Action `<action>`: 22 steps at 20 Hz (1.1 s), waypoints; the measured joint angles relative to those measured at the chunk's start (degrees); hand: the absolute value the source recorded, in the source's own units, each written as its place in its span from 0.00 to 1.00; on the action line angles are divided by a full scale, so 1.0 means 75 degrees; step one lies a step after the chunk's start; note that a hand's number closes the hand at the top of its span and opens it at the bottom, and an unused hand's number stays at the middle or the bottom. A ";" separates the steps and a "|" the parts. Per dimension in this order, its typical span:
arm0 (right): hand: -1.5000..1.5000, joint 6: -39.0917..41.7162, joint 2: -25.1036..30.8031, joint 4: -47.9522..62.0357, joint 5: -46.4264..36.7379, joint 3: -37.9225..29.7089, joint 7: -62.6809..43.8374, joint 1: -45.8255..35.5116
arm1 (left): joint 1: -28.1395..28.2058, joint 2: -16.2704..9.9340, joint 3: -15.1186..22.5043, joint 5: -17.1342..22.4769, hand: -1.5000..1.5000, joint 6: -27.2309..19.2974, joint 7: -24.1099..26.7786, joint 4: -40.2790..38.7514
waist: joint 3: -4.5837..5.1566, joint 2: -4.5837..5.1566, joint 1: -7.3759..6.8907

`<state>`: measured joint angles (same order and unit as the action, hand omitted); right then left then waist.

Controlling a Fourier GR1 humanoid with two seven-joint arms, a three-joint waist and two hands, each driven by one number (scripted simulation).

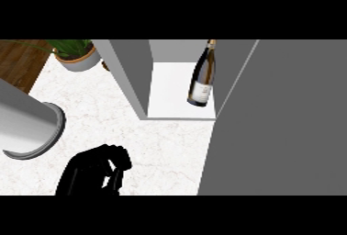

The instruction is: Pick up the wine, place it into the cabinet and close the cabinet

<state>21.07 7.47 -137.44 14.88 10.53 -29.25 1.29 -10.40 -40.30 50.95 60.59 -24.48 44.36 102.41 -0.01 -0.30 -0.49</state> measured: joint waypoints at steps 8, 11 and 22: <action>1.00 -0.0235 -0.0456 -0.0041 0.0033 0.1684 -0.0681 -0.0252 | 0.1402 -0.1413 -0.0915 0.0315 0.00 0.0955 0.0346 0.0681 | 0.0008 -0.0008 -0.0035; 1.00 -0.0654 -0.0790 -0.0057 -0.0038 0.2623 -0.1114 -0.0482 | 0.1963 -0.1877 -0.1362 0.0569 0.00 0.1420 0.0589 0.0842 | 0.0014 -0.0028 -0.0057; 1.00 -0.3084 -0.0618 0.0311 -0.1749 0.4913 -0.1666 -0.1995 | 0.3587 -0.3011 -0.2780 0.1446 0.00 0.2942 0.1200 0.0519 | 0.0034 -0.0077 -0.0215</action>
<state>-2.06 2.83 -135.11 1.77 47.37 -41.74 -13.67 16.50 -62.89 30.10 71.44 -2.42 53.36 106.31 0.25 -0.88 -2.11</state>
